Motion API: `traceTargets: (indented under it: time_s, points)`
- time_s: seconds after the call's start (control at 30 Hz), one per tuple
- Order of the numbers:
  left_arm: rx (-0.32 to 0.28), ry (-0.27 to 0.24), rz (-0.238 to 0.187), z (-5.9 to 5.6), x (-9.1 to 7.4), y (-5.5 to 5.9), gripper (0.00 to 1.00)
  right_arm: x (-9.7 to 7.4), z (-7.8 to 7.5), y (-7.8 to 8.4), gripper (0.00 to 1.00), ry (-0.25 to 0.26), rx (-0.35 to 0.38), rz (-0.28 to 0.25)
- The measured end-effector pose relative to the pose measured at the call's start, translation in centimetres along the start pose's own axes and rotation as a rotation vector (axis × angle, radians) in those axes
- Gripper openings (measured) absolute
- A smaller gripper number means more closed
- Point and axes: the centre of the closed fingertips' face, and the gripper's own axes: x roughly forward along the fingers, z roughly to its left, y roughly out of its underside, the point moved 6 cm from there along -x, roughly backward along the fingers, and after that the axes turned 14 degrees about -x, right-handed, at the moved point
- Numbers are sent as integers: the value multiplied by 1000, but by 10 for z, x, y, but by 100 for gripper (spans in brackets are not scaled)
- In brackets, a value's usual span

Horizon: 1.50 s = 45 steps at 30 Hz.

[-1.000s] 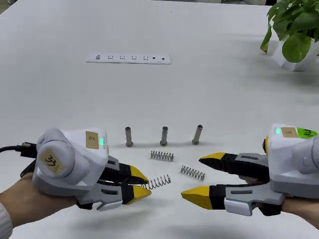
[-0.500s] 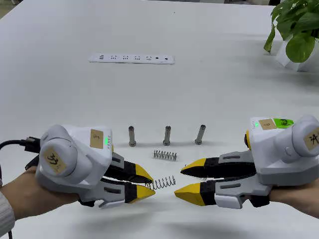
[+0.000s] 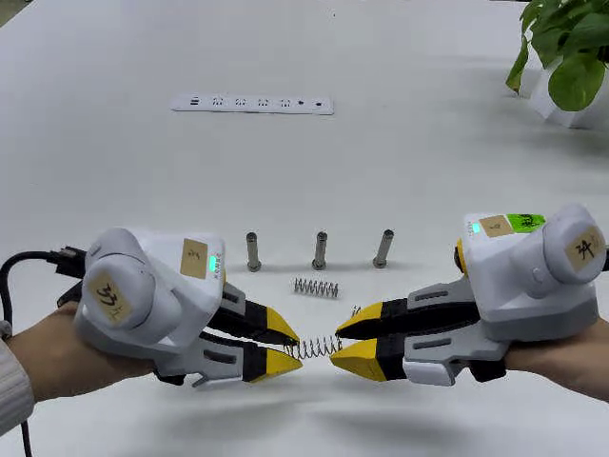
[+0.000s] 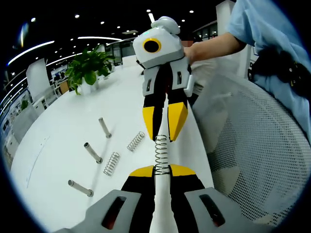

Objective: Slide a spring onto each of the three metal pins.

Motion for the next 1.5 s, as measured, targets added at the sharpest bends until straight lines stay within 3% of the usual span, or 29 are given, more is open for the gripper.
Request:
traceTargets:
  time_s: [0.47,1.1,1.5]
  points:
    - [-37,2,17,-1,7,2,10,0,5,-3,12,7,-60,48]
    - [-78,8,53,-5,19,0,9,0,13,-20,12,0,-232,129]
    - [-78,-1,50,-9,20,-2,9,0,14,-20,12,-8,-255,145]
